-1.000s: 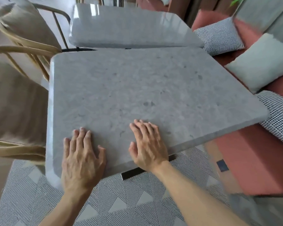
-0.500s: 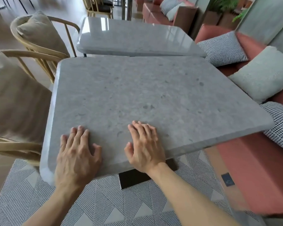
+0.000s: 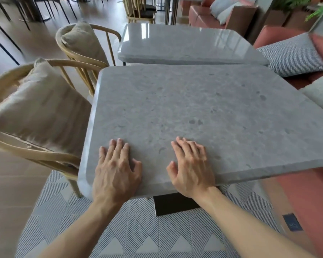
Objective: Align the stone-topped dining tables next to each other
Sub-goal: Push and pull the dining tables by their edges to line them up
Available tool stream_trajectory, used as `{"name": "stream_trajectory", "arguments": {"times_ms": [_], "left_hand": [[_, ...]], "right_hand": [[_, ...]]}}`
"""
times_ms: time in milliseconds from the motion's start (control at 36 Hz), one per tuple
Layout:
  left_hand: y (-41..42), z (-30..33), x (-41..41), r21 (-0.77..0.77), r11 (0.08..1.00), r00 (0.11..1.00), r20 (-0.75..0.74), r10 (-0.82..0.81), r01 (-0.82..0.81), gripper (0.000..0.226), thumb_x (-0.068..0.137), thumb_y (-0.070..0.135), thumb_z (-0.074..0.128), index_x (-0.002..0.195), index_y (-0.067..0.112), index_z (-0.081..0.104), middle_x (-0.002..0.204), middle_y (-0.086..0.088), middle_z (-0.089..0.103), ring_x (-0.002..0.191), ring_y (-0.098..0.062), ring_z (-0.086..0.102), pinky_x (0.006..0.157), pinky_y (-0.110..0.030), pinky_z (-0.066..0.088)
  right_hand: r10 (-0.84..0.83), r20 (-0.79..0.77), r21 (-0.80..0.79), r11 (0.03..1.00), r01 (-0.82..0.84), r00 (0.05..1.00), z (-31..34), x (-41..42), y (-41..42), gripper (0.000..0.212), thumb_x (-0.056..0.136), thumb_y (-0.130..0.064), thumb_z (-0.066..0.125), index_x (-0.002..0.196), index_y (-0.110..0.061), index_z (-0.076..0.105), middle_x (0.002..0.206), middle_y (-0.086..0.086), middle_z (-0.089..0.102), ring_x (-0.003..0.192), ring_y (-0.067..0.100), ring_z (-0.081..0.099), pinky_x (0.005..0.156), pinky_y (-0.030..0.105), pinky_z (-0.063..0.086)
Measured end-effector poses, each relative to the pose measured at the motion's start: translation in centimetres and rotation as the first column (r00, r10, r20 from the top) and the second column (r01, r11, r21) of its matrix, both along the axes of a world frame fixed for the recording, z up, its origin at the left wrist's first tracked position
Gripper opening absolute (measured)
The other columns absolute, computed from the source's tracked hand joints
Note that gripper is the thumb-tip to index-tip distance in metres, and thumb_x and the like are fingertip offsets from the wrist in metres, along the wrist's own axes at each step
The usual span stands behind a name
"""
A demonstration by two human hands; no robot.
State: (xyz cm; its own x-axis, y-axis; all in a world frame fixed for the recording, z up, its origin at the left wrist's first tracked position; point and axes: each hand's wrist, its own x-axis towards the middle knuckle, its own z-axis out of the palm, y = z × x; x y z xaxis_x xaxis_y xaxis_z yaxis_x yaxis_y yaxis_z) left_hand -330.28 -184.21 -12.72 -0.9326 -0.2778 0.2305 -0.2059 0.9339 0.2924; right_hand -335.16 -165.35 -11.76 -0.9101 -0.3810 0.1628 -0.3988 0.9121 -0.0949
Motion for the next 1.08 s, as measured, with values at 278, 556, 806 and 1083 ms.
{"name": "stream_trajectory", "arguments": {"times_ms": [278,556,806,1083], "left_hand": [[-0.4,0.4,-0.4,0.014,0.999,0.999,0.03,-0.031,0.03,0.061,0.086,0.034,0.042,0.136,0.002,0.055,0.15,-0.015,0.046,0.146,-0.027,0.033,0.121,-0.047,0.021],[-2.6,-0.2,-3.0,-0.005,0.999,0.998,-0.033,-0.054,0.054,0.059,0.085,0.036,0.038,0.132,0.006,0.059,0.147,-0.011,0.05,0.144,-0.024,0.037,0.121,-0.045,0.024],[-5.5,-0.5,-5.9,-0.007,0.998,0.995,-0.076,-0.062,0.062,0.059,0.084,0.036,0.037,0.129,0.009,0.063,0.145,-0.006,0.053,0.142,-0.021,0.04,0.12,-0.043,0.027],[-6.0,-0.2,-6.4,0.015,0.997,0.996,-0.056,-0.076,0.077,0.056,0.085,0.033,0.039,0.132,0.009,0.061,0.147,-0.007,0.05,0.144,-0.02,0.036,0.121,-0.044,0.025]], "right_hand": [[-0.018,-0.03,-0.005,1.0,0.018,0.999,-0.1,-0.4,-0.5,0.058,0.083,-0.034,0.043,0.13,-0.006,0.061,0.137,0.011,0.059,0.127,0.026,0.054,0.107,0.045,0.04],[-0.058,-0.037,-0.032,0.998,0.056,0.998,-0.1,-2.0,-2.4,0.059,0.083,-0.035,0.041,0.129,-0.006,0.062,0.136,0.013,0.06,0.125,0.028,0.055,0.106,0.046,0.041],[-0.09,-0.04,-0.019,0.996,0.089,0.995,-0.1,-3.8,-4.9,0.058,0.083,-0.034,0.045,0.129,-0.004,0.061,0.138,0.015,0.058,0.126,0.03,0.053,0.107,0.048,0.038],[-0.106,-0.036,-0.005,0.994,0.106,0.994,0.0,-4.2,-5.6,0.061,0.084,-0.037,0.039,0.132,-0.005,0.059,0.14,0.015,0.057,0.129,0.029,0.052,0.109,0.049,0.037]]}}
